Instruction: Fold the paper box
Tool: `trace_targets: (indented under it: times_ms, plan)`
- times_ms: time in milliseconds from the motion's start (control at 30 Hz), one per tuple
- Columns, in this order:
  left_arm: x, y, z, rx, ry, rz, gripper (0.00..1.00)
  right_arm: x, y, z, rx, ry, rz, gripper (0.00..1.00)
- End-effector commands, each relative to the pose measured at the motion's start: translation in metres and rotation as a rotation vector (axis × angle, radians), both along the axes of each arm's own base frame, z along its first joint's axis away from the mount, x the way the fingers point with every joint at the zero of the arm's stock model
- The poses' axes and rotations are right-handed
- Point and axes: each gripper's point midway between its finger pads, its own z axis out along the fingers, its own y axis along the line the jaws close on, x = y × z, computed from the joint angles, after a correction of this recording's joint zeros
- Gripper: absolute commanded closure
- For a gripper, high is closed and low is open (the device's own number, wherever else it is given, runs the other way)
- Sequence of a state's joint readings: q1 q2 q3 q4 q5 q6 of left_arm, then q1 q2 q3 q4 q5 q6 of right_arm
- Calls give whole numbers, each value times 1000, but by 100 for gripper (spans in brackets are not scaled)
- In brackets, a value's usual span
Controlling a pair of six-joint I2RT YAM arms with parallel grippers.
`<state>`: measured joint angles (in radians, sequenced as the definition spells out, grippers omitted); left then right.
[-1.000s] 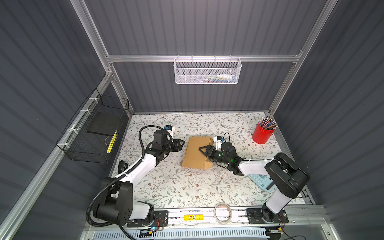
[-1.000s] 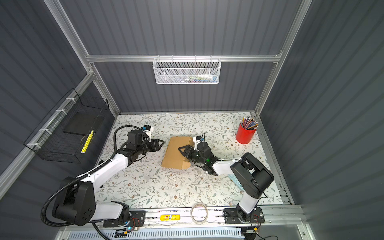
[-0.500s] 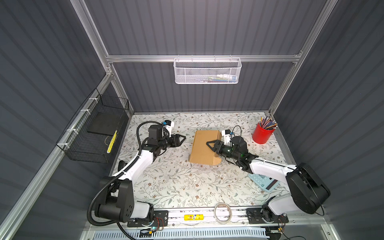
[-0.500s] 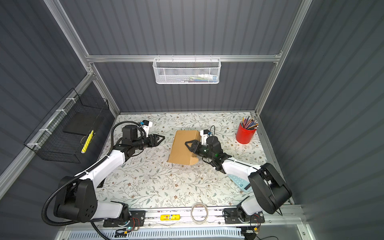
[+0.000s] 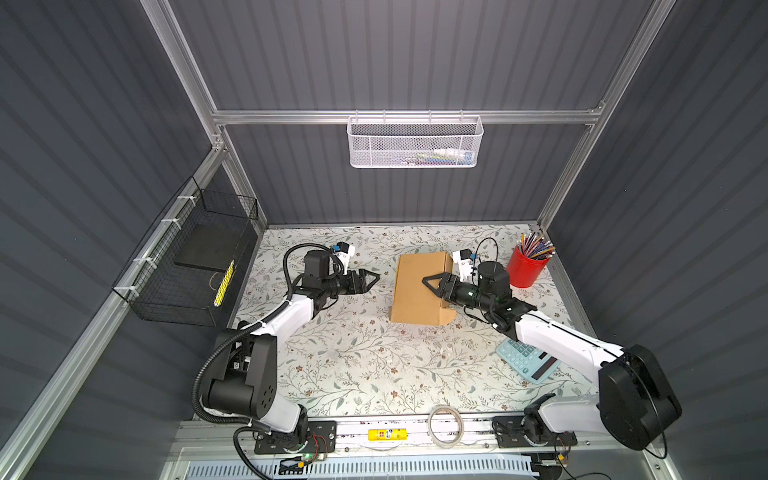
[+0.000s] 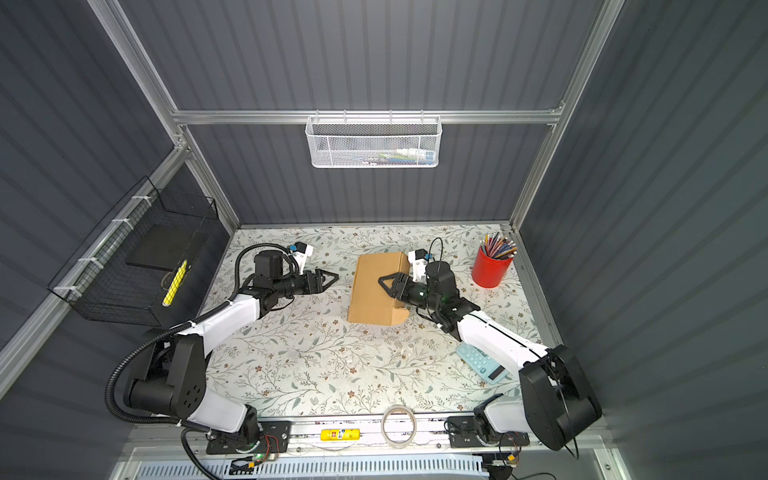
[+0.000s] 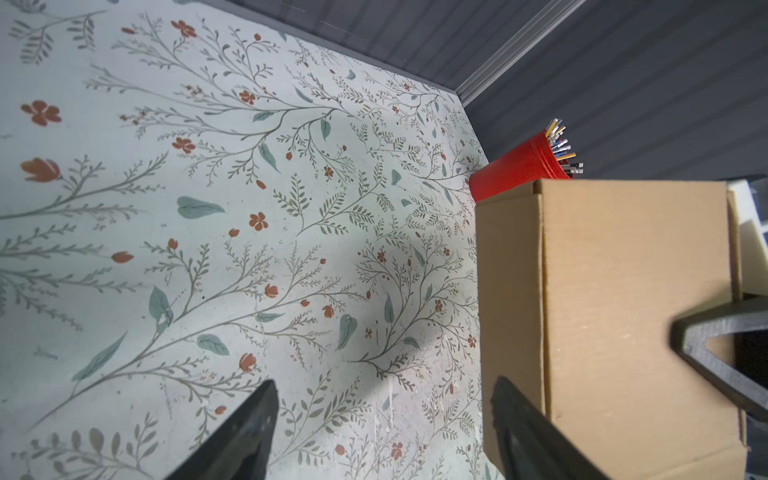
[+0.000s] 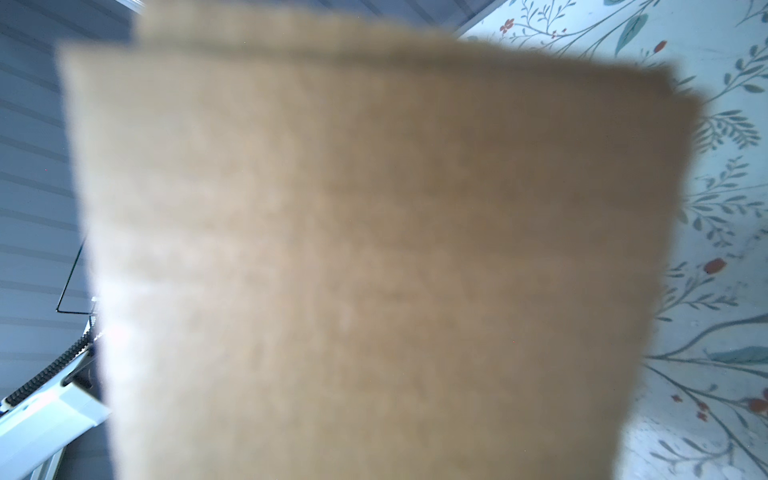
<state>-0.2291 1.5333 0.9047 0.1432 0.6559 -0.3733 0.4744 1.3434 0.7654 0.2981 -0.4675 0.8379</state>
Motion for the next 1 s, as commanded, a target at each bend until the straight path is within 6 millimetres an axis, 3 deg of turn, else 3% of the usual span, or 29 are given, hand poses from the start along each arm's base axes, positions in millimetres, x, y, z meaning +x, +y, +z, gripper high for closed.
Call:
trace_targets:
  times_ms: [0,267,600,967]
  plan:
    - [8,-8,21,-68,-53,-42,7,-2,2,22,15,-51,57,41]
    - [1,-18,20,-162,-31,-100,0,-5,1,28,15,-67,110,41]
    - [-8,-32,22,-352,1,-199,0,-9,4,40,34,-94,174,41]
    - [-14,-35,46,-524,-50,-250,0,-6,7,51,57,-114,205,41]
